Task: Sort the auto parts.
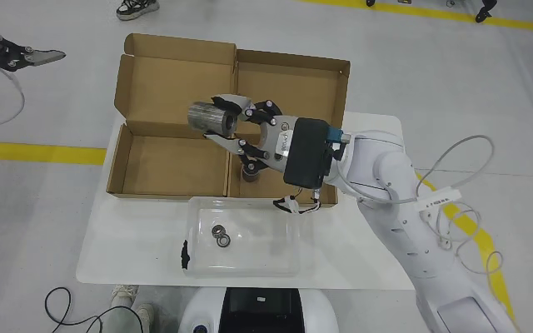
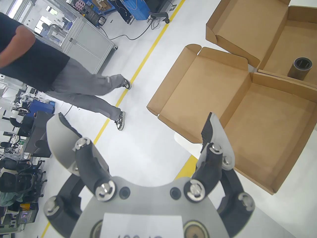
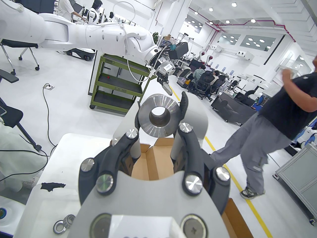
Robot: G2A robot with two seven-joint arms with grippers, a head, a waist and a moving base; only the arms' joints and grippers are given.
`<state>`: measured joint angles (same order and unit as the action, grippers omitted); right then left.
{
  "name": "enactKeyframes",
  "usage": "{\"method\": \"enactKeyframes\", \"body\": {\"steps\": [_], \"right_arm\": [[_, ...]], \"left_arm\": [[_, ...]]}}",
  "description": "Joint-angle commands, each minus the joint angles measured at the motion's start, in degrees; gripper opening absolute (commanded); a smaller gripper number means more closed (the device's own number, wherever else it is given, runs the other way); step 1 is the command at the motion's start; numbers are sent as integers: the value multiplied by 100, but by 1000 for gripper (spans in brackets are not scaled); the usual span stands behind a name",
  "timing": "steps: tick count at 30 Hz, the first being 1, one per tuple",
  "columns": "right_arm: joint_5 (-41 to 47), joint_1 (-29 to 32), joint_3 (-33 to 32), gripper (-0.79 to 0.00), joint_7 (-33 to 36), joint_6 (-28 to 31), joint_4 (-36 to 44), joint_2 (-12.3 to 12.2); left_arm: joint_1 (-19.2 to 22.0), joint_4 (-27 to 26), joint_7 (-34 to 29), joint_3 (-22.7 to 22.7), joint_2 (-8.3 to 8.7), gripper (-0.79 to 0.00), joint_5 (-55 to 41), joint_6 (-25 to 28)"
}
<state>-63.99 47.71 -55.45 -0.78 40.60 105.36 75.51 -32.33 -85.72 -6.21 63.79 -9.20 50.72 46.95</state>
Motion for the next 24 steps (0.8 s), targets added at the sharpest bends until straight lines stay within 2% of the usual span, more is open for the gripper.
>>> {"method": "enactKeyframes", "body": {"steps": [1, 24], "right_arm": [[62, 76, -75, -785, 125, -58, -40, -15], [375, 1041, -612, -785, 1888, -444, -812, -224]], "left_arm": [[0, 0, 0, 0, 0, 0, 0, 0], [0, 0, 0, 0, 0, 0, 0, 0]]}}
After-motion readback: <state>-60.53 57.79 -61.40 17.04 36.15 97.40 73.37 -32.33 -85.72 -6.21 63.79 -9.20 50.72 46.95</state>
